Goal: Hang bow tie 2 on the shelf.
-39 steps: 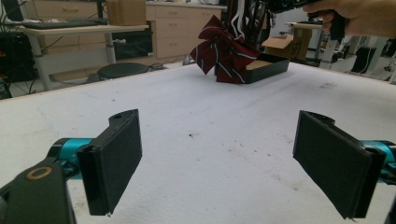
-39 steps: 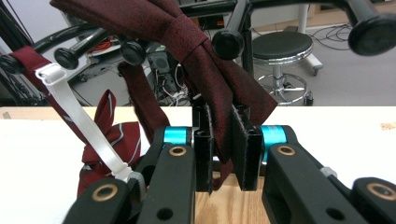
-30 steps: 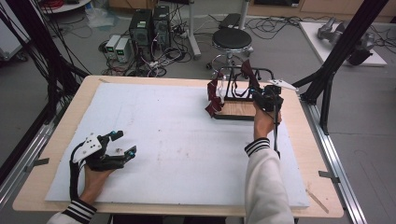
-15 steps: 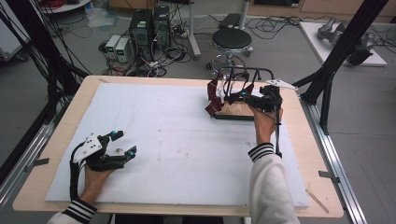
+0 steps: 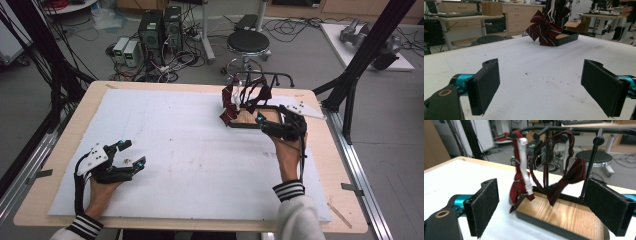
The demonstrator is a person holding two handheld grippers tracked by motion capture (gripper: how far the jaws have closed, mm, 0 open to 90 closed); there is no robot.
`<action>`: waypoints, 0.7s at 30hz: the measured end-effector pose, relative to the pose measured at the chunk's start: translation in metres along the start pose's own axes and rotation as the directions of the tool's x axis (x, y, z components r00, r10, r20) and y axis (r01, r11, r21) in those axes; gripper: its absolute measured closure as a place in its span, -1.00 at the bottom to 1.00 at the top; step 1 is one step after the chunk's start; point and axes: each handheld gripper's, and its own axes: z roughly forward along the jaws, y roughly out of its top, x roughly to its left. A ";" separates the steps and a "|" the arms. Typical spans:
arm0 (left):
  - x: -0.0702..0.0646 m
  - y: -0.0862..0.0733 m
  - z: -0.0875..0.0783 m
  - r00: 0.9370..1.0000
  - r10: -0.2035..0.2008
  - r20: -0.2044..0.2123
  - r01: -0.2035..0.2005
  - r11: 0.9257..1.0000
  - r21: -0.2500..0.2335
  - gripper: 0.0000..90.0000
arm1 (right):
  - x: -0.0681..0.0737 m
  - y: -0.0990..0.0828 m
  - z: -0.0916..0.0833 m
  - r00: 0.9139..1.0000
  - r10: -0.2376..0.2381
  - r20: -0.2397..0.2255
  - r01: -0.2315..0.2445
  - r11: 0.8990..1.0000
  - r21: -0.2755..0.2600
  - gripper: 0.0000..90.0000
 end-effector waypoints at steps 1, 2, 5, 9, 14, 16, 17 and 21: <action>0.000 0.000 0.000 1.000 0.001 0.000 -0.001 1.000 0.000 -0.65 | 0.003 -0.004 -0.006 1.000 -0.002 0.001 0.002 1.000 -0.011 -0.74; 0.000 0.000 0.000 1.000 0.007 0.000 -0.007 1.000 0.001 -0.65 | 0.005 -0.007 -0.012 1.000 -0.006 -0.004 0.006 1.000 -0.012 -0.74; 0.000 0.000 0.000 1.000 0.009 -0.004 -0.009 1.000 0.000 -0.65 | 0.010 -0.021 -0.027 1.000 -0.022 -0.002 0.022 0.999 -0.030 -0.74; 0.000 0.000 0.000 1.000 0.004 -0.004 -0.004 1.000 -0.002 -0.65 | 0.015 -0.040 -0.043 1.000 -0.011 -0.003 0.011 0.998 -0.054 -0.74; -0.001 0.001 -0.002 1.000 0.003 -0.008 -0.003 1.000 0.005 -0.66 | 0.020 -0.066 -0.060 0.999 -0.016 -0.029 0.012 0.994 -0.108 -0.75; -0.002 0.001 -0.002 1.000 0.000 -0.010 0.000 1.000 0.003 -0.66 | 0.023 -0.079 -0.065 0.999 -0.041 -0.029 0.037 0.991 -0.126 -0.75; -0.003 0.001 -0.003 1.000 0.001 -0.009 -0.001 1.000 0.004 -0.66 | 0.024 -0.087 -0.067 0.999 -0.044 -0.030 0.039 0.989 -0.144 -0.75; -0.005 0.001 -0.003 1.000 0.007 -0.007 -0.007 1.000 0.013 -0.66 | 0.027 -0.107 -0.071 0.998 -0.054 -0.040 0.046 0.985 -0.164 -0.75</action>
